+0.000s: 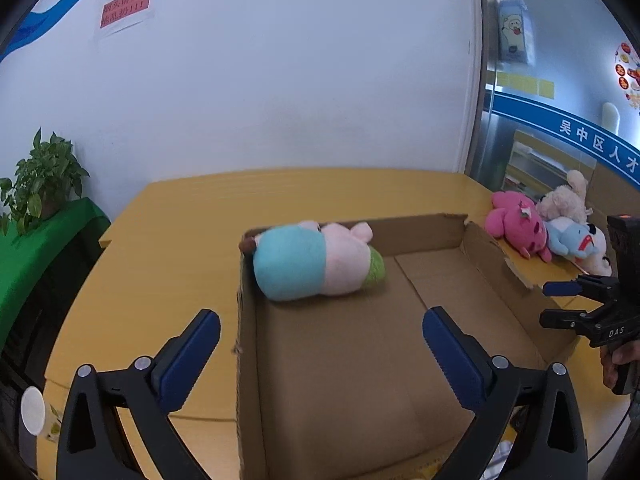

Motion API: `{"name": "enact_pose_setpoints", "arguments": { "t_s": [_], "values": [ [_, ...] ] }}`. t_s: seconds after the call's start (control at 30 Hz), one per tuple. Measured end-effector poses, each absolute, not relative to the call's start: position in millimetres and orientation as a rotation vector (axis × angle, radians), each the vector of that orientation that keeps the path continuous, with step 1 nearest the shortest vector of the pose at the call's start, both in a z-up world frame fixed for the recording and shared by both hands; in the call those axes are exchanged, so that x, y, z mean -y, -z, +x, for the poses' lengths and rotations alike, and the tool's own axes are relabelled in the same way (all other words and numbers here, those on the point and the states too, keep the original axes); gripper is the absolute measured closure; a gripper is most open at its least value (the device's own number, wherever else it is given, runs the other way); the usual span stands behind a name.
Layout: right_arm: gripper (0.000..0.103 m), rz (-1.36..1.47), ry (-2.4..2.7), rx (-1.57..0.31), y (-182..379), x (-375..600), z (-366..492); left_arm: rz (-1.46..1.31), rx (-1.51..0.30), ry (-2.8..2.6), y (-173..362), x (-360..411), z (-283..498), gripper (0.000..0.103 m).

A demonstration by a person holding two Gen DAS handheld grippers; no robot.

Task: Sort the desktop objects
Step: 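Move both grippers back to the black charger box on the table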

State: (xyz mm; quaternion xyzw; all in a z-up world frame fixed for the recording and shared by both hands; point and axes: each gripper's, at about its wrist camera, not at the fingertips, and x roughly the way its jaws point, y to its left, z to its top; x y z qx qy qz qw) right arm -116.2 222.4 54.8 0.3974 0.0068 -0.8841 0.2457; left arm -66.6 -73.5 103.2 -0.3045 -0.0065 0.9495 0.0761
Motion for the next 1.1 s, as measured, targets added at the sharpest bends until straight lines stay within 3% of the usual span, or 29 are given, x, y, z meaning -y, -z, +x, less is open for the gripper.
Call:
{"name": "enact_pose_setpoints", "arguments": {
  "t_s": [0.2,0.4,0.7,1.1],
  "values": [
    [0.016,1.192,2.407,0.003,-2.7,-224.2,-79.8,-1.046,0.089,-2.77,-57.5,61.6,-46.6,0.0],
    [0.017,1.174,2.502,0.021,-4.4,-239.5,-68.9,-1.183,0.251,-2.674,-23.5,64.9,-47.3,0.0],
    [0.017,1.181,2.547,0.006,-0.8,-247.9,-58.6,-1.188,0.098,-2.694,-16.1,48.4,-40.6,0.0],
    [0.016,1.083,2.561,0.056,-15.6,-262.2,-53.4,-1.201,0.097,-2.678,-28.2,57.4,-32.4,0.0]
  ]
}}
